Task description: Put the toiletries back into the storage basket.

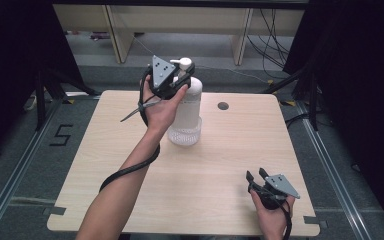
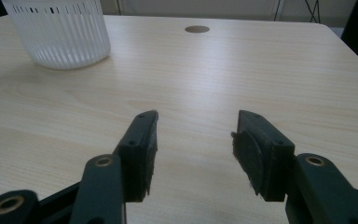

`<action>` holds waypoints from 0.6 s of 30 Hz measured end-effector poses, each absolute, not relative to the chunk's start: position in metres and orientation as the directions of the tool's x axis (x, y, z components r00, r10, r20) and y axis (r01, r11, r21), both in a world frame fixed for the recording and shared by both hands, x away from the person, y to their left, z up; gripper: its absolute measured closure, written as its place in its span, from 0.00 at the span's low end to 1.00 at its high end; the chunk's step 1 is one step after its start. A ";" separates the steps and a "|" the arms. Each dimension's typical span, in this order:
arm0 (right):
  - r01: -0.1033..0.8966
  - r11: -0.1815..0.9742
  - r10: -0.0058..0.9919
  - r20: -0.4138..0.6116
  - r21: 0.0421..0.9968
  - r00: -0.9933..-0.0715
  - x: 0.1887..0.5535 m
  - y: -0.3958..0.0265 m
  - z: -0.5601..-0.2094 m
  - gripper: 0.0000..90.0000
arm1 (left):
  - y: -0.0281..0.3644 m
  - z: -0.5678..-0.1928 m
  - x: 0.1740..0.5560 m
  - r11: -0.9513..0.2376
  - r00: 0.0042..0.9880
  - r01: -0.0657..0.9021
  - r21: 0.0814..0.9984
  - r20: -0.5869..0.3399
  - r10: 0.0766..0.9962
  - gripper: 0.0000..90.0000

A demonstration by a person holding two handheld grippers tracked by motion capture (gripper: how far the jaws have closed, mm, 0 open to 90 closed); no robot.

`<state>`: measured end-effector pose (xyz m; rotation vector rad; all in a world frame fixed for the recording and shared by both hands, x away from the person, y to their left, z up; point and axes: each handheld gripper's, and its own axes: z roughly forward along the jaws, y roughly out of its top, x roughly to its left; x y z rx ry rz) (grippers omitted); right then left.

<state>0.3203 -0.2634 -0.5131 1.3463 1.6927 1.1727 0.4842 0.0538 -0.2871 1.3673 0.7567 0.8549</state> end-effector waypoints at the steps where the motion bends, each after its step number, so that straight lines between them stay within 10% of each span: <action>1: 0.375 0.063 0.969 0.033 0.925 -0.244 0.320 -0.263 -0.513 0.55 | 0.053 -0.287 0.485 0.010 0.505 -0.075 0.997 0.029 0.863 0.66; 18: 0.397 0.009 0.969 0.089 0.918 -0.229 0.319 -0.260 -0.513 0.55 | 0.052 -0.300 0.500 -0.006 0.500 -0.046 0.999 0.029 0.866 0.66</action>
